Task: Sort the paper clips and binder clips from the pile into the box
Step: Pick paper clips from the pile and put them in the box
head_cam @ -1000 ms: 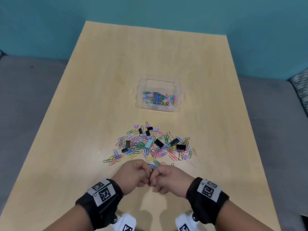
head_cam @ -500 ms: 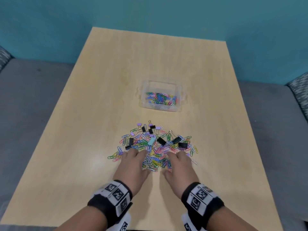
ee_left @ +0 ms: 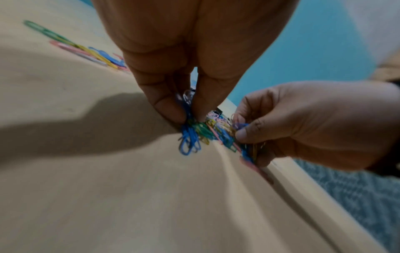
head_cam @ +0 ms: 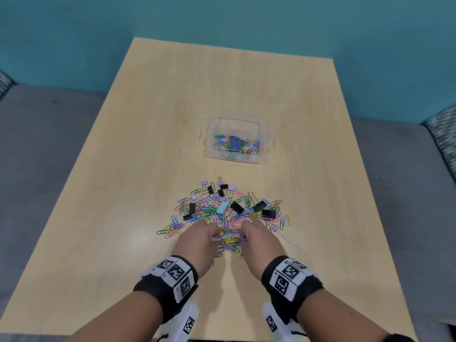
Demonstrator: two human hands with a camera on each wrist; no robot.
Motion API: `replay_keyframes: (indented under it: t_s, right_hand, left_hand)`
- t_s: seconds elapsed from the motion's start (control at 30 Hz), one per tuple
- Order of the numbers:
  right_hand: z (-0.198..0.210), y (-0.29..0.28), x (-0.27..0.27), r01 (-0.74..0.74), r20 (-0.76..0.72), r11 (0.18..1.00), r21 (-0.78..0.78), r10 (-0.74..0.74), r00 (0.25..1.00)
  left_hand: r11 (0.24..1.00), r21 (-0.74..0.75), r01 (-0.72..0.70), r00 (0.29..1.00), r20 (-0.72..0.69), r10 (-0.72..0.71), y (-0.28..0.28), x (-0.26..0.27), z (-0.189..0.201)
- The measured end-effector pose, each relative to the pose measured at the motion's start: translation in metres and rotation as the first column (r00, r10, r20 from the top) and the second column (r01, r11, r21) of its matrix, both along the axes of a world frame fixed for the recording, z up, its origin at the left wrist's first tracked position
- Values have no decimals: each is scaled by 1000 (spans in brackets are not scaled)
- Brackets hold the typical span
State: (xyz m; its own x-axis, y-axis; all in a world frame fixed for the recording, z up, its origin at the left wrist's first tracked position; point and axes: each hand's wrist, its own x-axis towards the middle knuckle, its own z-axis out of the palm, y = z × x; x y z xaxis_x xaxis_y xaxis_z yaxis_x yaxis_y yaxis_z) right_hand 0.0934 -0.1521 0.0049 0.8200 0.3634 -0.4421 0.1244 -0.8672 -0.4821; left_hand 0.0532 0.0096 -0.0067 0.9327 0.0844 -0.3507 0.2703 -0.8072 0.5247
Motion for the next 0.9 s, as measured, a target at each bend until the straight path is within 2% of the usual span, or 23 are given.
replay_keyframes:
  t_s: [0.07,0.13,0.2,0.3,0.37,0.53,0.6,0.67,0.8,0.9]
  right_hand:
    - [2,-6,3,67,-84,997,35,-64,994]
    - [7,-12,5,171,-209,980,96,-148,967]
    - [12,-18,6,317,-389,930,188,-226,893]
    - [15,-27,8,479,-602,837,263,-245,760]
    - [18,-32,11,539,-673,794,283,-236,701]
    - [37,-30,37,666,-757,650,366,-208,619]
    - [48,-23,58,701,-759,589,402,-213,615]
    - [57,-14,83,691,-733,570,444,-211,646]
    - [71,7,140,638,-626,581,506,-262,735]
    - [77,23,182,585,-488,634,506,-349,800]
  left_hand:
    - [994,-91,-55,997,-61,49,5,-2,1]
    - [955,-237,-179,976,-167,141,9,-4,4]
    - [870,-375,-321,934,-275,226,13,-4,8]
    - [707,-531,-467,867,-432,249,20,-4,17]
    - [603,-600,-526,835,-499,232,25,-3,24]
    - [494,-669,-556,824,-523,218,32,24,44]
    - [499,-686,-530,845,-478,240,35,46,52]
    - [529,-692,-492,870,-409,274,38,72,60]
    - [603,-666,-438,897,-282,340,44,133,73]
    - [705,-593,-389,913,-143,383,47,179,80]
